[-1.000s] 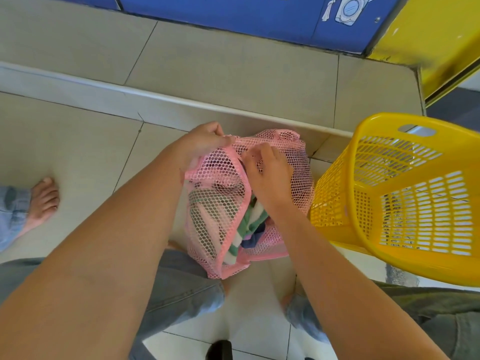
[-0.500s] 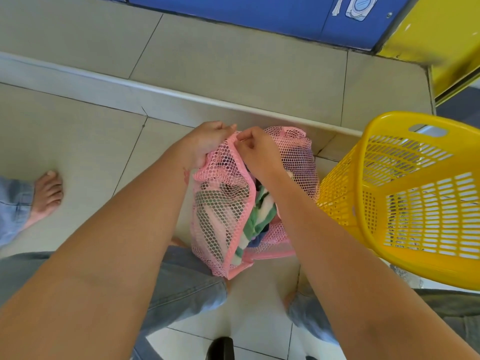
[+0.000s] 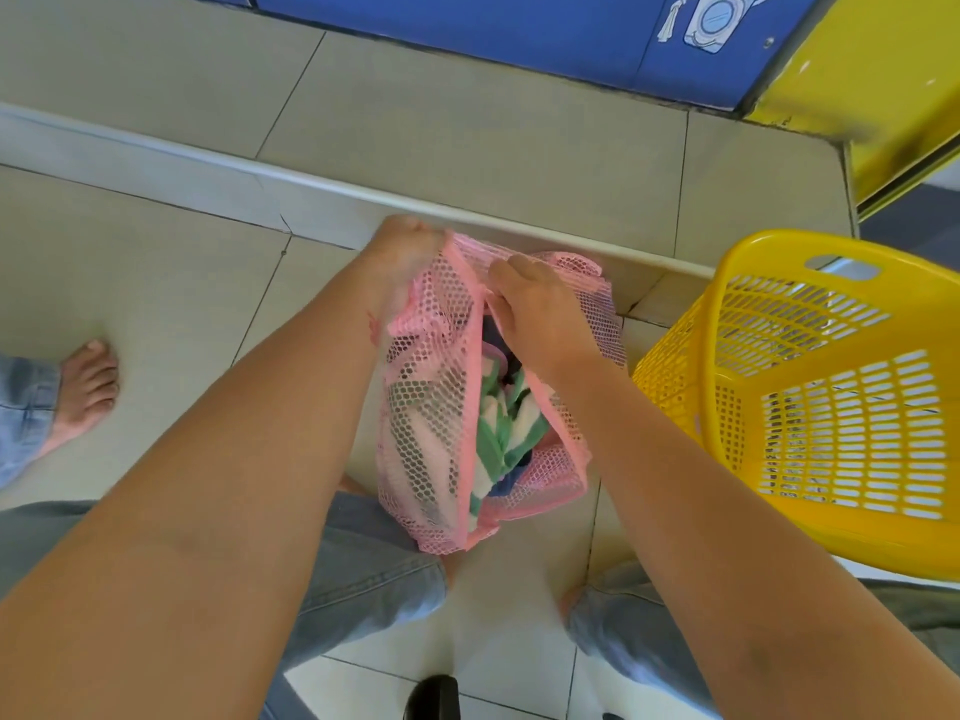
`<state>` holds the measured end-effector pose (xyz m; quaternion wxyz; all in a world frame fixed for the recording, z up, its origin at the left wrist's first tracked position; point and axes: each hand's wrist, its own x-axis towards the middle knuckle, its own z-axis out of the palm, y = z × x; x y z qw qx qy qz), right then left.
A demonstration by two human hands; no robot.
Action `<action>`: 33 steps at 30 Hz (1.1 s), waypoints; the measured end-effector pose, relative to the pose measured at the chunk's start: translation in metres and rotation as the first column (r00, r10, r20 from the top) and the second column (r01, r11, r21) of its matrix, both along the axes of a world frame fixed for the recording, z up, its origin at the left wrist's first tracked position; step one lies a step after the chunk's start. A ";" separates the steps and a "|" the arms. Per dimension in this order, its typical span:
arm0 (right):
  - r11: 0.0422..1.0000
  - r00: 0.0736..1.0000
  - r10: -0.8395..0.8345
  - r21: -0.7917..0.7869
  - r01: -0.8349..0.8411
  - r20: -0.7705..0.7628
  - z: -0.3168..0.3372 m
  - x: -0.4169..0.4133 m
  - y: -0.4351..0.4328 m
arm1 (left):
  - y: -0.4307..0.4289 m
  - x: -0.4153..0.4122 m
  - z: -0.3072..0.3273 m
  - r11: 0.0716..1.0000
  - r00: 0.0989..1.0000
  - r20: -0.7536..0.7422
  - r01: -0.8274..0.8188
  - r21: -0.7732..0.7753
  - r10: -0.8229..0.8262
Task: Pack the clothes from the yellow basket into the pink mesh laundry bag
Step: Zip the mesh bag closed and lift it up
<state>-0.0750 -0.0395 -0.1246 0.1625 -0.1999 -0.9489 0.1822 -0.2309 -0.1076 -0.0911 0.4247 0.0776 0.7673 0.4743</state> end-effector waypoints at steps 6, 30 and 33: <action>1.000 0.999 0.009 -0.006 -0.008 0.051 -0.020 0.033 -0.007 | 0.002 -0.027 -0.003 0.974 0.859 -0.511 -0.086 -0.211 -0.035; 0.991 0.989 -0.134 -0.029 0.133 -0.061 -0.018 0.053 -0.026 | 0.030 -0.023 0.011 0.958 0.889 -0.416 -0.263 -0.118 0.193; 0.988 0.991 -0.131 -0.081 0.129 -0.027 -0.030 0.067 -0.032 | 0.020 -0.030 0.000 0.950 0.903 -0.378 -0.275 -0.149 0.202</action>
